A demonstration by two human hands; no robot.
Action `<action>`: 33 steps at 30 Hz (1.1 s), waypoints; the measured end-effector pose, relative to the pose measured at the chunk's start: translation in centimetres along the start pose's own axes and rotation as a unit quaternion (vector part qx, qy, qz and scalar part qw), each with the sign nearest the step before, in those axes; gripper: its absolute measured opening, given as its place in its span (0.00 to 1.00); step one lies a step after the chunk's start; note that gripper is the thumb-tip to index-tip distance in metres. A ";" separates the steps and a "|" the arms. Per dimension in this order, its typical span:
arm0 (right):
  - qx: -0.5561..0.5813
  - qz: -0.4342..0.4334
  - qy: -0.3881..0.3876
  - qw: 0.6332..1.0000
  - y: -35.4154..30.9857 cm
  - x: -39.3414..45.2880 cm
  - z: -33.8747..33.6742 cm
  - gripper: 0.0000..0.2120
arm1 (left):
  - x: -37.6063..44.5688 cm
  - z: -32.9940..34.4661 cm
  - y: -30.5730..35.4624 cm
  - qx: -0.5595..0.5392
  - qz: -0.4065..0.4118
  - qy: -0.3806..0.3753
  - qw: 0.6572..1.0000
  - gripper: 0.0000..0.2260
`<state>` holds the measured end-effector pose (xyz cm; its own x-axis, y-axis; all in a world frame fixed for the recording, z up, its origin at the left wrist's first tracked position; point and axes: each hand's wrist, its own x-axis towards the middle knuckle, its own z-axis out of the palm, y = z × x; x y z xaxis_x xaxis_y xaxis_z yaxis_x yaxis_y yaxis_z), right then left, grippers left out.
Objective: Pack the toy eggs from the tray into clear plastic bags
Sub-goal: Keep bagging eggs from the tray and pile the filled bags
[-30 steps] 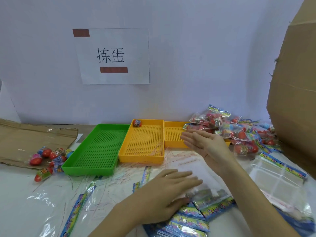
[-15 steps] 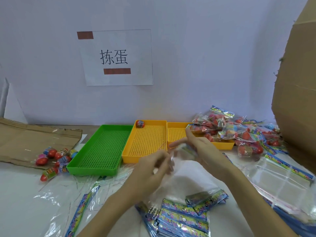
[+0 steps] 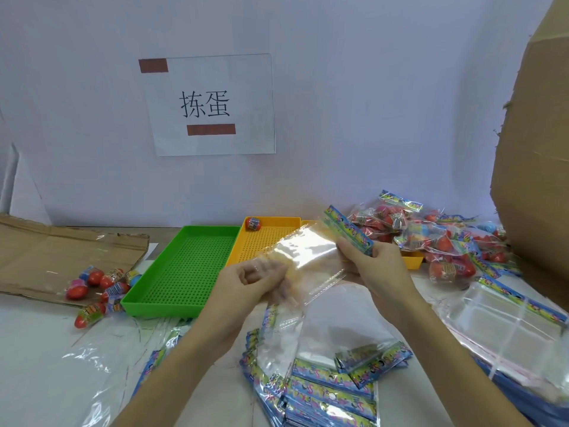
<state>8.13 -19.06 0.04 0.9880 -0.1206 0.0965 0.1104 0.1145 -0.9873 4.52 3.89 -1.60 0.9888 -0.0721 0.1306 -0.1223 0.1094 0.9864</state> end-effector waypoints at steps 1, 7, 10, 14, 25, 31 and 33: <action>-0.013 0.008 0.002 1.000 0.1 0.0 0.0 0.11 | 0.0 0.0 0.0 -0.008 -0.001 0.007 1.000 0.13; -0.181 -0.051 0.025 0.982 1.1 0.4 -0.1 0.16 | 0.2 -0.6 0.3 0.094 0.015 0.092 0.991 0.20; -0.220 -0.092 0.065 0.969 0.9 0.3 -0.3 0.12 | 0.2 -0.8 0.1 0.132 0.009 0.089 0.987 0.22; -0.356 -0.145 0.126 0.915 0.5 0.7 -1.6 0.16 | 0.5 -1.2 0.5 0.136 0.019 0.073 0.988 0.23; -0.357 -0.355 0.006 0.864 0.3 -1.8 2.0 0.13 | 0.3 -2.0 2.1 -0.016 0.007 0.084 0.996 0.17; -0.391 -0.294 -0.244 0.837 2.9 -5.0 5.8 0.41 | 0.3 -1.8 1.6 -0.041 0.023 0.127 0.991 0.22; -0.350 -0.317 -0.203 0.858 2.9 -4.7 5.7 0.27 | 0.4 -1.7 1.6 -0.043 0.011 0.118 0.992 0.22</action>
<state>4.47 -12.51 -2.56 0.7258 0.4301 0.5368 0.6873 -0.4853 -0.5405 4.84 5.68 -0.13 0.9796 0.1646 0.1149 -0.1463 0.1931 0.9702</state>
